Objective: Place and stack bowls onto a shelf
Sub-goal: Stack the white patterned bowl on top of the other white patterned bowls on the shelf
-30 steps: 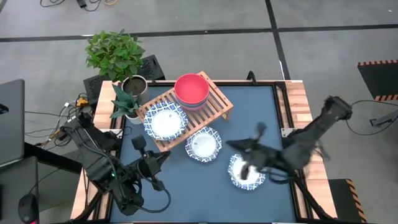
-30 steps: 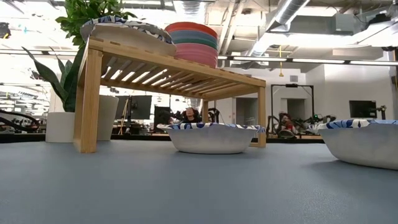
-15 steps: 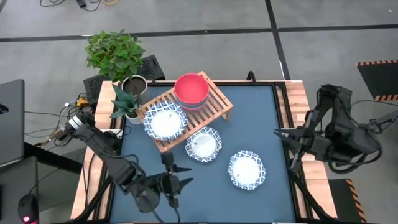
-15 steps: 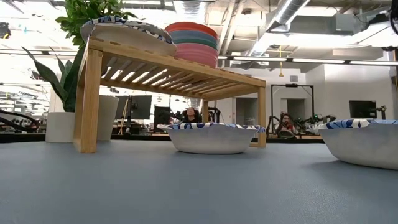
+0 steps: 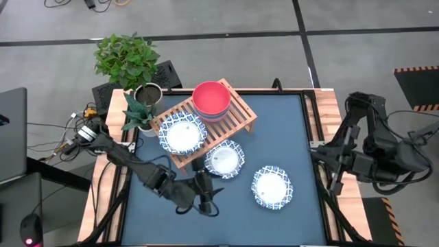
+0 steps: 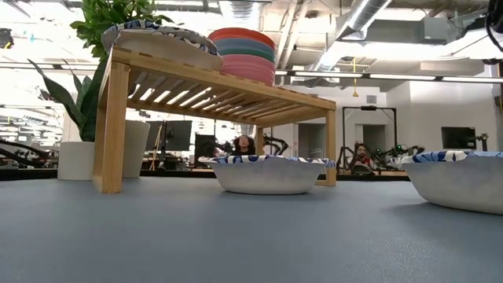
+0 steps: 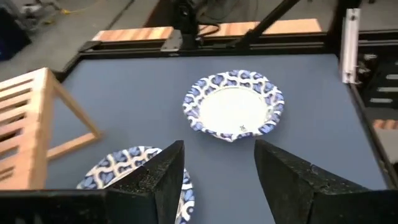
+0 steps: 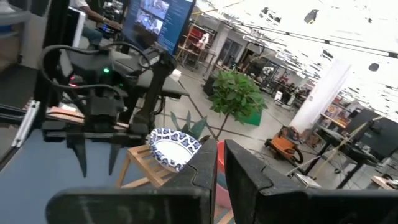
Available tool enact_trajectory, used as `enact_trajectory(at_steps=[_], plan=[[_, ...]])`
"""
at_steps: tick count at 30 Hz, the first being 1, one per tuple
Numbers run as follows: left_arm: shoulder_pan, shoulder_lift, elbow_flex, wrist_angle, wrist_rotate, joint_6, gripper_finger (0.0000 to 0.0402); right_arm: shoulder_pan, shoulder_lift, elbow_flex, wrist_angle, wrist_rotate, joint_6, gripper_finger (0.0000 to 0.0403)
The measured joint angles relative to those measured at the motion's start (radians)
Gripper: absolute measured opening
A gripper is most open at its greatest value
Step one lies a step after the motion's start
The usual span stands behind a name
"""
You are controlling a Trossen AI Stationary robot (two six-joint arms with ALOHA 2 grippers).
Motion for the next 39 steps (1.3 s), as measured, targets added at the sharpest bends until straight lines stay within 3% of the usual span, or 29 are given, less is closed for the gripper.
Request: enact_trajectory(at_steps=[12,18,26,39], plan=[[0.009,0.164,0.085,0.094,0.236,0.098,0.0176,0.024,0.001,-0.001,-0.057,0.0,0.015,0.0057],[-0.009,0.194,0.142,0.071,0.129,0.143,0.0176,0.025,0.0,0.0,-0.055,0.0,0.016,0.0057],[-0.015,0.283,0.141,0.053,0.084,0.147,0.0175,0.025,0.002,-0.001,-0.056,0.0,0.03,0.0057],[-0.017,0.344,0.141,-0.032,-0.125,0.072,0.0175,0.025,0.006,-0.001,-0.056,0.0,0.037,0.0057]])
